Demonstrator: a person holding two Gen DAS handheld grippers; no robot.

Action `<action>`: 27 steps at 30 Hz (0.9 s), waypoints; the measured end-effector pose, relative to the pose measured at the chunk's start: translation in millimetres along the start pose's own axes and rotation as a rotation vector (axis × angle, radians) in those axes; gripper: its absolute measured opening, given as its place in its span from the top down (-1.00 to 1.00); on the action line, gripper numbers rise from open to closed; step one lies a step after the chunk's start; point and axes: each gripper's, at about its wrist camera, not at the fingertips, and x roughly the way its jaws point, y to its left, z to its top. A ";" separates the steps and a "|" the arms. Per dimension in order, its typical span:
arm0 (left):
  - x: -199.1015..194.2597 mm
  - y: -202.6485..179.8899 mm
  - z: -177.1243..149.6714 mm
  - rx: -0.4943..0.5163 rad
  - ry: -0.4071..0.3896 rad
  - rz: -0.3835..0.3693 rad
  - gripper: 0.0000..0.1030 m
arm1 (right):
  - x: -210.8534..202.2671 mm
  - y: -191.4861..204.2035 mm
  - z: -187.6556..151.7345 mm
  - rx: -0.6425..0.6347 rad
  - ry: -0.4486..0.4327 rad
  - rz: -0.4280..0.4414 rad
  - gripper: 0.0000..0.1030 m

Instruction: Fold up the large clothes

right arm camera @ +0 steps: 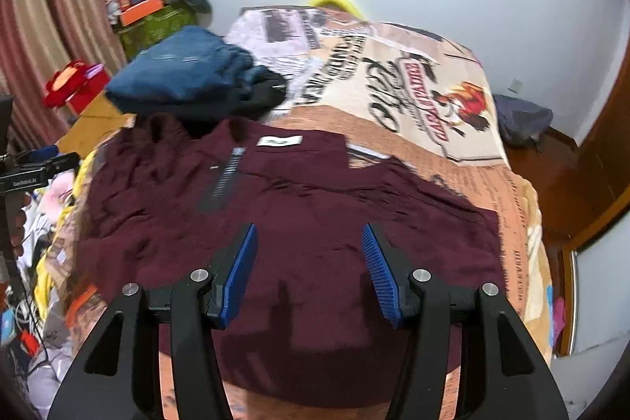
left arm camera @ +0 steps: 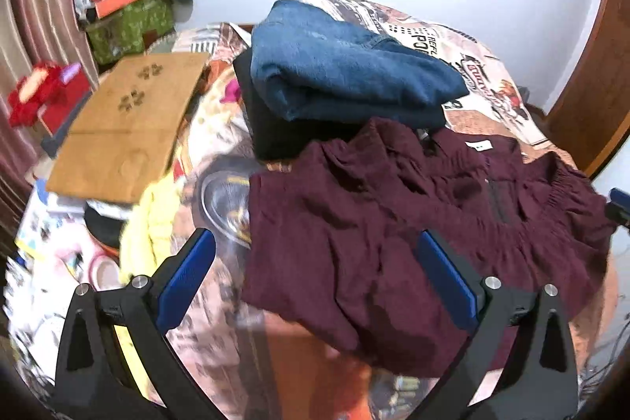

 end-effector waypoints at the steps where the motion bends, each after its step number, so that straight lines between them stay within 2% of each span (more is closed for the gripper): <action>1: 0.2 2.9 -4.3 -0.028 0.013 -0.026 -1.00 | 1.5 6.3 -0.9 -0.006 0.003 0.012 0.00; 6: 20.6 32.8 -28.7 -0.169 0.066 -0.164 -1.00 | 19.8 30.7 -7.7 -0.038 0.048 0.051 -0.04; 9: 37.9 49.6 -43.2 -0.251 0.111 -0.217 -1.00 | 38.3 39.0 -16.0 -0.049 0.103 0.057 -0.04; 13: 68.2 64.5 -60.7 -0.372 0.203 -0.370 -1.00 | 63.0 41.7 -27.7 -0.064 0.184 0.048 -0.04; 16: 91.5 70.2 -72.9 -0.478 0.259 -0.475 -0.97 | 71.2 37.6 -34.7 -0.048 0.211 0.063 -0.04; 19: 101.9 66.5 -74.1 -0.502 0.243 -0.530 -0.97 | 76.2 26.8 -38.1 0.008 0.221 0.101 -0.10; 21: 108.4 62.7 -68.9 -0.506 0.232 -0.543 -0.97 | 77.4 22.2 -40.0 0.044 0.215 0.114 -0.23; 23: 115.8 58.5 -63.8 -0.513 0.218 -0.534 -0.97 | 80.3 17.7 -41.5 0.072 0.215 0.138 -0.25; 27: 124.8 42.8 -49.2 -0.503 0.182 -0.446 -0.97 | 80.7 17.4 -44.1 0.084 0.206 0.153 -0.26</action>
